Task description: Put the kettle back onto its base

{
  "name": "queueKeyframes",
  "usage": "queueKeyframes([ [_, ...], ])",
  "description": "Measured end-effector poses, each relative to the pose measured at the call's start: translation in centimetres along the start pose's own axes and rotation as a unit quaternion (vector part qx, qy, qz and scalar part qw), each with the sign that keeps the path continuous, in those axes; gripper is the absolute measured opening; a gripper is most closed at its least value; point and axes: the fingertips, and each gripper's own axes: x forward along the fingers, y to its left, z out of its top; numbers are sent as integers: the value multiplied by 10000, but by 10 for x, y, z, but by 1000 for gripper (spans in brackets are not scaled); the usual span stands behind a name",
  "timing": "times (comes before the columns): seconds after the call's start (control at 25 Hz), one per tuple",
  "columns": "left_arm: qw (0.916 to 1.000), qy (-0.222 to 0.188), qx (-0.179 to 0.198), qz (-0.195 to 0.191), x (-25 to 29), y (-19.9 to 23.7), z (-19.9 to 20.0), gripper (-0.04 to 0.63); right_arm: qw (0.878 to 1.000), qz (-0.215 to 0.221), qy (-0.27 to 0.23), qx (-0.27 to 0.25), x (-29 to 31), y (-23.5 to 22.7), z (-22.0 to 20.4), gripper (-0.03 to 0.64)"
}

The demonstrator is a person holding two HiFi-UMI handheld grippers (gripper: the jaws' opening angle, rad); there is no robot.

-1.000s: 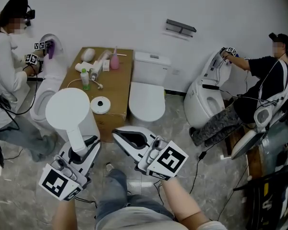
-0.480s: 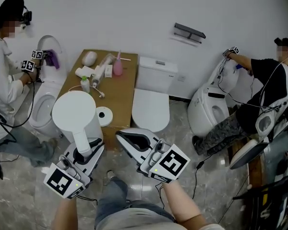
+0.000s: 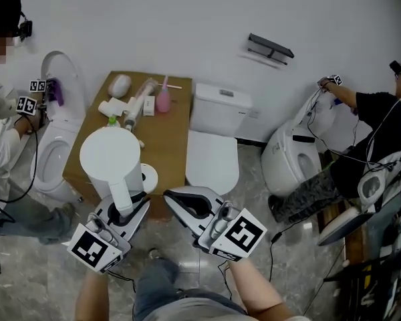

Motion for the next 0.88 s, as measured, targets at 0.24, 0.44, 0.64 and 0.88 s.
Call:
queueKeyframes([
  [0.24,9999,22,-73,-124,26,35,-24,52,9998,-129,105,131,16,-31,-22,8],
  [0.44,9995,49,-143,-292,47,56,-54,52,9994,-248,187,177,26,-51,-46,8],
  [0.64,9985,178,-222,-474,67,66,-82,52,9985,-362,271,298,28,-63,-70,8],
  [0.88,9977,71,-296,-604,79,72,-111,52,9977,-428,364,374,31,-71,-101,8],
])
